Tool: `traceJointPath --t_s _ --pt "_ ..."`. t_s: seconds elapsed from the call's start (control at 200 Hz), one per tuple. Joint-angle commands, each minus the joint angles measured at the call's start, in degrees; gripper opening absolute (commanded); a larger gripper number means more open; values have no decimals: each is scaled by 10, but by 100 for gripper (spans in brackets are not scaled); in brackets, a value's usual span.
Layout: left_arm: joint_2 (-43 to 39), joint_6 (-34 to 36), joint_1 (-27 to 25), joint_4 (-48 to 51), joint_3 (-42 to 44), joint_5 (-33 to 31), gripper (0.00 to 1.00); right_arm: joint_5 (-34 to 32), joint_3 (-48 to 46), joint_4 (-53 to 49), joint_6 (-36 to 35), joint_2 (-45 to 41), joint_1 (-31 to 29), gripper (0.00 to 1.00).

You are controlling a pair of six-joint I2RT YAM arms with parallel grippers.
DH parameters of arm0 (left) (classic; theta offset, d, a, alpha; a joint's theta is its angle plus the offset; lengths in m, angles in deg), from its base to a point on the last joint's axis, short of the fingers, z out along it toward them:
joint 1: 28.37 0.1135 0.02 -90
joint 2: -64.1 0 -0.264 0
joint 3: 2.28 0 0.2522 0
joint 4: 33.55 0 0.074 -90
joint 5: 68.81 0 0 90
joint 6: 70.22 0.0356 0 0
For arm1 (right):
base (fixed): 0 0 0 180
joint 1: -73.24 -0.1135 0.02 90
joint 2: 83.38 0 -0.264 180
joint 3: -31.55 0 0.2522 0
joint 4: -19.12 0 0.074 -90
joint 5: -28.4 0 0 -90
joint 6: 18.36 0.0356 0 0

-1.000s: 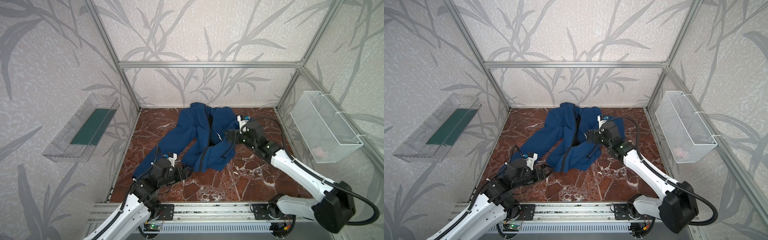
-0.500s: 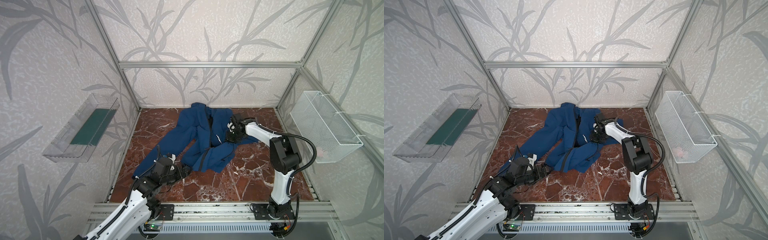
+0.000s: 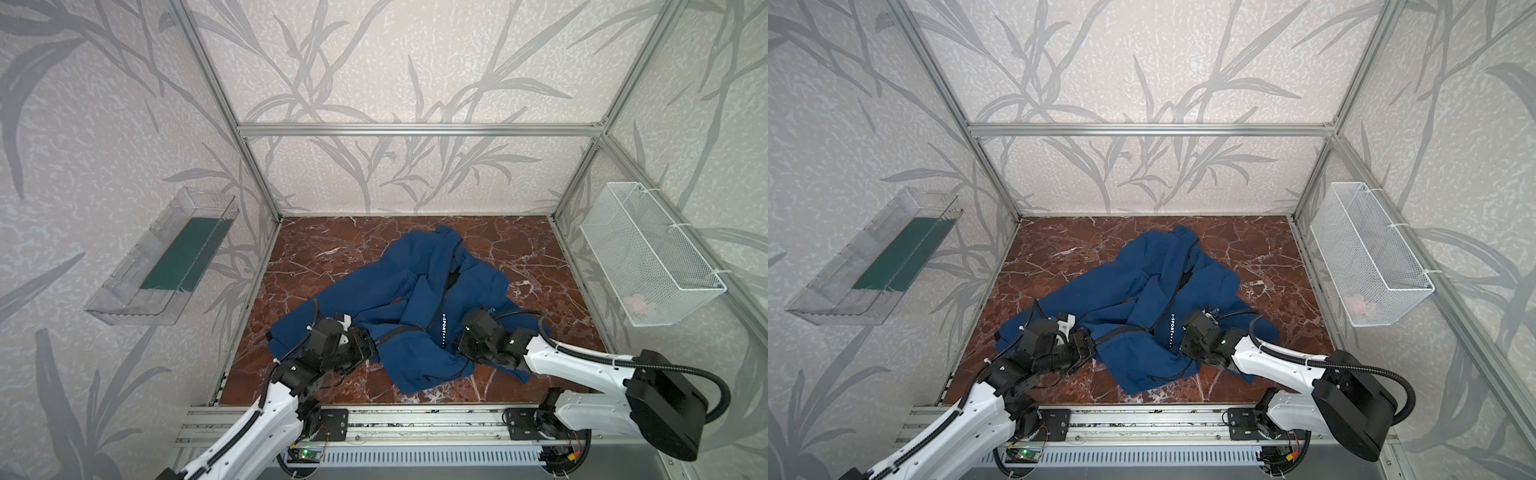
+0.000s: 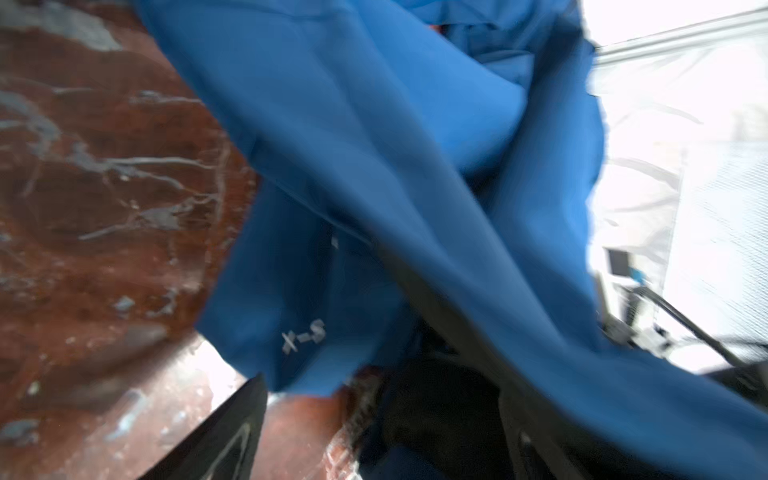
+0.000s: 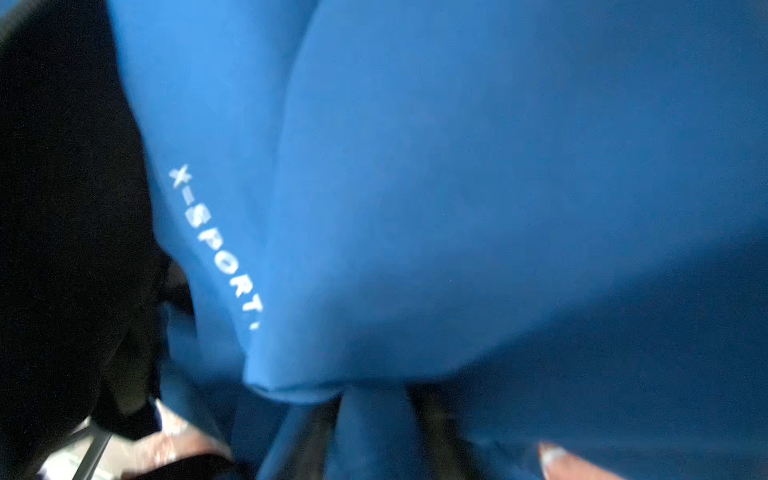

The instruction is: Zip up the jacket

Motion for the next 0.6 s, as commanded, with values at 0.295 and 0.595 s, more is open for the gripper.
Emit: traceJointPath --t_s 0.295,0.595 --pt "-168 4 2 255 -112 -62 88 -25 88 17 -39 52 14 82" --pt "-161 -6 2 253 -131 -84 89 71 73 343 52 286 15 81"
